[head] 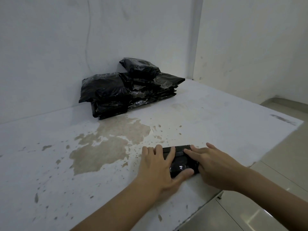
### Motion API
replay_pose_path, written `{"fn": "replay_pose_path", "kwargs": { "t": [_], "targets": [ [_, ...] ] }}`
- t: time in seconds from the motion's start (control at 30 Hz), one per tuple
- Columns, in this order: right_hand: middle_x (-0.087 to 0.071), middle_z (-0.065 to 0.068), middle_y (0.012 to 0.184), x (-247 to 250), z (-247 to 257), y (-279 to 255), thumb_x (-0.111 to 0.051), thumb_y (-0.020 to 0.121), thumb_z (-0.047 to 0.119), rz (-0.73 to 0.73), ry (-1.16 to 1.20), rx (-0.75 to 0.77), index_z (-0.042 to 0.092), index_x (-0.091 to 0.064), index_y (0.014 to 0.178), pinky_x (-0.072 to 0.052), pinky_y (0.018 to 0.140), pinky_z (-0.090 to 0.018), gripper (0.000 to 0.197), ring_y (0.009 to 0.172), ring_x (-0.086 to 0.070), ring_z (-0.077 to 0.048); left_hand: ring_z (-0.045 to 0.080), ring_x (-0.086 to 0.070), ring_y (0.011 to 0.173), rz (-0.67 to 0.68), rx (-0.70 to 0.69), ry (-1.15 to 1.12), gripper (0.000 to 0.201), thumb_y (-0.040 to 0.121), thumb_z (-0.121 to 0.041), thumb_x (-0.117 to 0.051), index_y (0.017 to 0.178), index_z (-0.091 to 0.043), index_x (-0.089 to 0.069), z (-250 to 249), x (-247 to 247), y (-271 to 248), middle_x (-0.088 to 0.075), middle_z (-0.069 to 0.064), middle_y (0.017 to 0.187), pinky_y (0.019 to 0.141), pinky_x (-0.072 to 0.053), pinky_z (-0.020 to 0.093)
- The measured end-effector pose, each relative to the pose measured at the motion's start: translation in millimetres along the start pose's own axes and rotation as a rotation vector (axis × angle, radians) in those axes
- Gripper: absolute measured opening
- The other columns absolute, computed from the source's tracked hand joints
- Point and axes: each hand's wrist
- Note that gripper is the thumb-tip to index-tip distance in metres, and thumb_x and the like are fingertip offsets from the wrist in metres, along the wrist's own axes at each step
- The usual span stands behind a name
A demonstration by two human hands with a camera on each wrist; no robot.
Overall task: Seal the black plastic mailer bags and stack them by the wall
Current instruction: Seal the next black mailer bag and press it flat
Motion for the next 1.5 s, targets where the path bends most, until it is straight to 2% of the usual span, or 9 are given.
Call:
{"fn": "replay_pose_path", "kwargs": {
  "t": [0.1,0.27,0.43,0.63,0.87,1.1,1.23,1.33,1.5],
  "targets": [
    [-0.013,-0.004,0.160,2,6,-2,-0.034,0.097,0.017,0.026,0.008,-0.042,0.021,-0.008,0.153,0.001,0.118,-0.036,0.062,0.145,-0.015,-0.014,0.036,-0.023,0.127,0.068,0.095,0.014,0.144,0.026,-0.075,0.049,0.152,-0.026,-0.001,-13,-4,2,-0.020,0.013,0.144,0.110,-0.008,0.050],
    [-0.020,0.004,0.157,2,7,-4,-0.039,0.096,0.026,-0.023,0.000,-0.025,0.024,-0.011,0.151,-0.001,0.117,-0.036,0.062,0.145,-0.010,-0.012,0.026,0.024,0.143,-0.004,-0.070,-0.072,0.124,0.048,-0.079,0.019,0.150,-0.016,-0.014,-22,7,4,-0.001,0.003,0.158,0.114,0.015,0.044],
    [-0.023,0.001,0.156,5,6,-5,-0.035,0.096,0.019,-0.107,0.179,-0.061,0.026,-0.022,0.150,-0.017,0.111,-0.023,0.055,0.142,-0.019,-0.012,0.023,-0.024,0.120,-0.074,-0.077,-0.089,0.131,0.041,-0.085,0.036,0.136,-0.022,-0.029,-6,-8,7,-0.026,0.000,0.136,0.107,-0.019,0.034],
    [-0.050,0.004,0.131,-6,-2,1,-0.042,0.090,0.014,-0.216,0.323,-0.063,0.026,-0.047,0.132,-0.034,0.089,-0.016,0.044,0.120,-0.043,-0.013,0.028,-0.019,0.124,-0.020,-0.040,-0.107,0.116,0.045,-0.085,0.029,0.149,-0.040,0.007,-14,-14,8,-0.017,0.000,0.140,0.111,-0.016,0.047],
    [-0.045,0.004,0.138,-8,-6,0,-0.045,0.091,0.015,-0.229,0.314,-0.031,0.029,-0.046,0.135,-0.031,0.099,-0.015,0.046,0.128,-0.035,-0.011,0.033,-0.019,0.130,0.085,-0.043,0.033,0.119,0.040,-0.082,0.027,0.148,-0.035,0.014,-13,-8,11,-0.012,0.003,0.144,0.104,0.000,0.066],
    [-0.071,0.008,0.100,23,-25,15,-0.056,0.083,0.009,-0.085,0.519,0.014,0.026,-0.073,0.106,-0.046,0.079,-0.013,0.033,0.094,-0.061,-0.004,0.027,-0.022,0.121,0.113,-0.172,0.095,0.117,0.041,-0.083,0.022,0.146,-0.033,0.020,-1,-5,19,-0.012,0.003,0.138,0.099,-0.029,0.051],
    [-0.074,-0.003,0.086,22,-63,57,-0.060,0.084,0.008,-0.274,0.822,-0.289,0.015,-0.073,0.091,-0.054,0.067,-0.026,0.016,0.078,-0.066,-0.020,0.028,-0.020,0.124,0.169,-0.190,0.112,0.115,0.042,-0.082,0.017,0.147,-0.034,0.020,-2,-3,20,-0.009,0.003,0.139,0.103,-0.028,0.055],
    [-0.068,-0.011,0.103,4,-89,97,-0.058,0.089,0.014,-0.448,0.675,-0.560,0.008,-0.070,0.099,-0.050,0.081,-0.029,0.017,0.094,-0.062,-0.024,0.027,-0.017,0.126,0.180,-0.182,0.100,0.109,0.051,-0.084,0.010,0.147,-0.035,0.020,-2,-2,19,-0.008,0.001,0.141,0.105,-0.024,0.055],
    [-0.047,-0.015,0.129,0,-96,133,-0.048,0.096,0.031,-0.352,0.470,-0.582,0.020,-0.052,0.131,-0.033,0.100,-0.040,0.037,0.129,-0.028,-0.034,0.028,-0.014,0.129,0.160,-0.179,0.046,0.100,0.061,-0.086,-0.001,0.146,-0.038,0.022,0,-2,17,-0.007,0.000,0.143,0.107,-0.019,0.056]
  ]
}}
Point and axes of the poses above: each hand's wrist, its own y-axis towards the middle knuckle, its own x-axis out of the back of the hand, z = x × y
